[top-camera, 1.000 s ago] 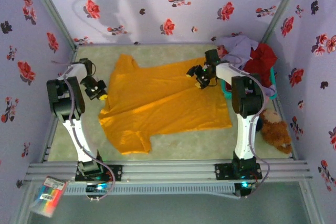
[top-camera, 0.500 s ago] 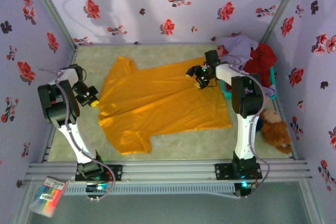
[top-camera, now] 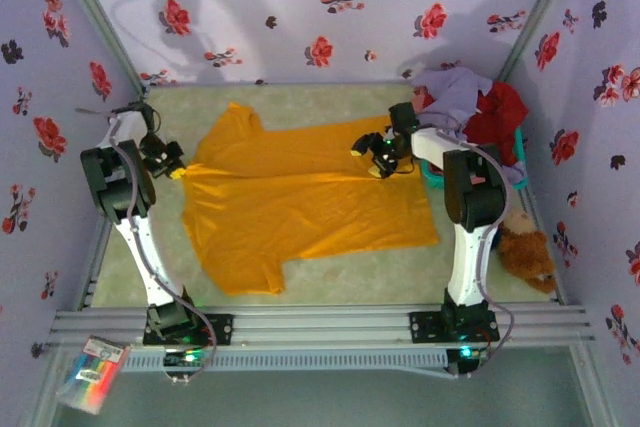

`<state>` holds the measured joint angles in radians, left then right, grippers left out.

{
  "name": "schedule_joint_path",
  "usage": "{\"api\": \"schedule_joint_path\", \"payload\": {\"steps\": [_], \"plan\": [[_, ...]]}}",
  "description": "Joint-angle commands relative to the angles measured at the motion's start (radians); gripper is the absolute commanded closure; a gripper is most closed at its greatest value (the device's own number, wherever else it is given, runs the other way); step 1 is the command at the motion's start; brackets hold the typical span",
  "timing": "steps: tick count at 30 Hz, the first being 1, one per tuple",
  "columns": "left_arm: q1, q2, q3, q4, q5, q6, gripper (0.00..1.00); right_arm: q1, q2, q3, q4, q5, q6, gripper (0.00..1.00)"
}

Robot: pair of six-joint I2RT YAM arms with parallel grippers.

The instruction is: Fold and stack the t-shirts

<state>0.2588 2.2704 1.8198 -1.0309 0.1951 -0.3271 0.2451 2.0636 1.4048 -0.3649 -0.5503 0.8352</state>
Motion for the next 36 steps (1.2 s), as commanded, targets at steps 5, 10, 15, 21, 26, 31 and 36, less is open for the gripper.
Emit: {"api": "schedule_joint_path", "payload": {"steps": [5,10,15,21,26,31,36], "plan": [[0.053,0.109,0.167,-0.032,0.022,0.044,1.0,0.028,-0.146,-0.018,-0.107,0.042,-0.022,0.27],[0.053,0.24,0.394,-0.121,0.075,0.033,1.0,0.052,-0.255,-0.066,-0.208,0.161,-0.056,0.27],[0.053,0.207,0.446,-0.145,0.076,0.03,0.66,0.061,-0.436,-0.158,-0.362,0.406,-0.092,0.27],[0.063,0.009,0.26,-0.128,0.035,0.03,0.45,0.073,-0.671,-0.306,-0.56,0.555,-0.132,0.29],[0.062,-0.153,0.082,-0.254,0.022,0.084,0.45,0.044,-0.762,-0.51,-0.629,0.486,-0.059,0.32],[0.061,-0.363,-0.18,-0.286,-0.02,0.11,0.43,0.046,-0.846,-0.626,-0.55,0.438,0.008,0.4],[0.06,-0.551,-0.46,-0.226,0.027,0.072,0.42,0.03,-0.772,-0.66,-0.475,0.399,0.0,0.46]]}}
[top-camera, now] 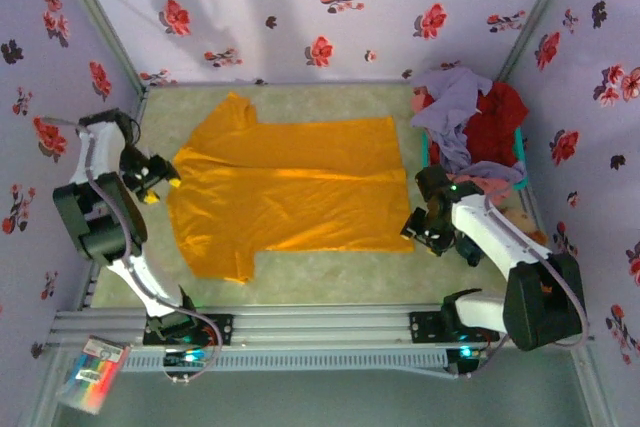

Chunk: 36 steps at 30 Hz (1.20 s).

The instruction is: Fold and stack the t-shirts

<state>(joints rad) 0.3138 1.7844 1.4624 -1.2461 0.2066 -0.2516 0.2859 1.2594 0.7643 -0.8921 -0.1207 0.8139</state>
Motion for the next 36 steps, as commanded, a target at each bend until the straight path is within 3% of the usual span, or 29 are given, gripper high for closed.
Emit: {"api": "schedule_joint_path", "payload": {"steps": [1,6,12,19,26,32,36], "plan": [[0.005,-0.085,-0.134,-0.013,0.016,-0.003,0.42,-0.01,0.044,-0.02,0.062,-0.035,0.018,0.47],[0.005,-0.189,-0.226,-0.051,-0.014,-0.017,0.42,-0.009,0.045,-0.045,0.084,-0.043,0.007,0.55],[-0.004,-0.273,-0.277,-0.072,-0.027,-0.082,0.41,-0.002,0.06,-0.096,0.146,-0.051,0.031,0.58],[-0.163,-0.385,-0.274,-0.181,-0.163,-0.159,0.39,-0.002,0.1,-0.102,0.174,-0.042,-0.013,0.63],[-0.201,-0.488,-0.417,-0.225,-0.207,-0.202,0.41,-0.002,0.115,-0.106,0.196,0.004,-0.044,0.72],[-0.234,-0.542,-0.467,-0.251,-0.171,-0.344,0.4,-0.001,0.087,-0.104,0.23,-0.008,-0.069,0.76],[-0.232,-0.593,-0.614,-0.112,-0.061,-0.476,0.44,-0.001,0.101,-0.104,0.232,0.001,-0.082,0.81]]}}
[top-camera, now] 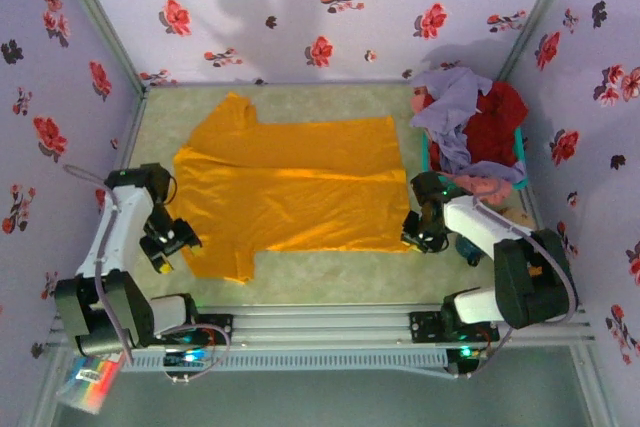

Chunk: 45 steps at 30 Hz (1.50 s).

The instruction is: Fold and stack the t-shirts

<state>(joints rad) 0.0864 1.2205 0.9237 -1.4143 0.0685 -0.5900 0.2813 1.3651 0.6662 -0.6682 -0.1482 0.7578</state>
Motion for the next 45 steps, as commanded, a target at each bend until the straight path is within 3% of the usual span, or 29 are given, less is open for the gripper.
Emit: {"api": "schedule_joint_path", "payload": {"steps": [1,10,15,26,35,40,43,45], "plan": [[-0.004,-0.039,-0.102,0.086,0.089,-0.162,0.45,0.003,-0.002,-0.007,0.011,0.022,-0.03,0.81],[0.093,0.004,-0.188,0.235,0.11,-0.209,0.5,0.003,-0.036,-0.023,0.009,0.002,-0.036,0.84],[0.134,0.047,-0.205,0.34,0.091,-0.214,0.59,0.002,-0.035,-0.027,0.008,-0.002,-0.04,0.84],[0.129,0.079,-0.317,0.422,0.123,-0.277,0.59,0.004,-0.025,0.009,0.001,0.009,-0.049,0.84],[0.06,0.054,-0.383,0.491,0.116,-0.369,0.62,0.005,-0.012,0.041,-0.011,-0.003,-0.052,0.83],[0.053,0.066,-0.359,0.541,0.12,-0.359,0.83,0.004,-0.035,0.049,-0.026,-0.013,-0.069,0.86],[0.041,0.021,-0.328,0.537,0.114,-0.341,0.99,0.004,-0.054,0.046,-0.03,-0.025,-0.07,0.95],[0.017,-0.073,-0.314,0.527,0.074,-0.374,1.0,0.004,-0.066,0.032,-0.013,-0.051,-0.064,1.0]]}}
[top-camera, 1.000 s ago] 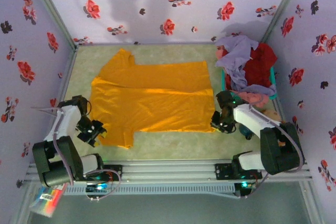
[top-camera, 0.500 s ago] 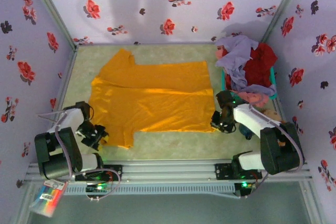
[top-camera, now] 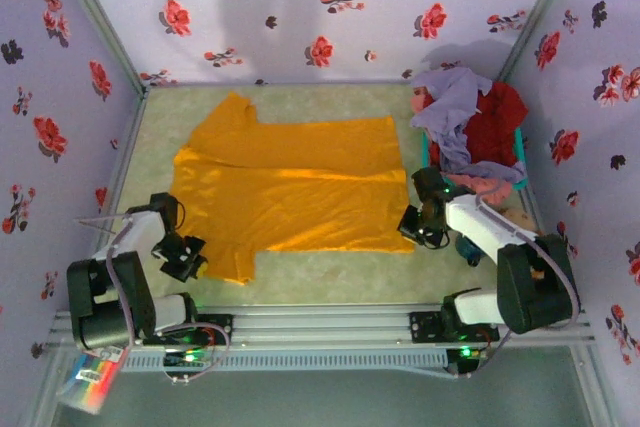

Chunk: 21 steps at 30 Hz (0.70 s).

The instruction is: Fold and stack the t-shirts

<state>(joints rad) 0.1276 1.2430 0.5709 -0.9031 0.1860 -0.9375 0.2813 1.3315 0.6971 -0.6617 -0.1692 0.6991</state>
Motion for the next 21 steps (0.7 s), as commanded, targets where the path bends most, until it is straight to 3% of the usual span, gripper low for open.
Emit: {"api": "schedule_joint_path", "payload": {"steps": [1,6,9,12,17,21], "plan": [[-0.028,-0.14,0.04,0.012,-0.06,-0.043,1.0,0.005,-0.034,-0.002,-0.019,-0.038,-0.004,1.0],[-0.027,-0.271,0.039,-0.082,-0.076,-0.078,1.0,0.006,-0.065,0.002,-0.093,-0.019,-0.024,1.0],[-0.028,-0.274,0.029,-0.105,-0.066,-0.046,1.0,0.007,-0.1,-0.008,-0.131,0.017,-0.016,0.86],[-0.028,-0.284,0.004,-0.08,-0.063,-0.049,1.0,0.006,-0.092,-0.035,-0.123,0.028,-0.014,0.78],[-0.028,-0.282,-0.031,-0.023,-0.057,-0.072,1.0,0.006,-0.026,-0.022,-0.116,0.017,-0.038,0.69],[-0.028,-0.269,-0.014,-0.031,-0.071,-0.049,1.0,0.006,0.017,-0.028,-0.078,-0.002,-0.047,0.69]]}}
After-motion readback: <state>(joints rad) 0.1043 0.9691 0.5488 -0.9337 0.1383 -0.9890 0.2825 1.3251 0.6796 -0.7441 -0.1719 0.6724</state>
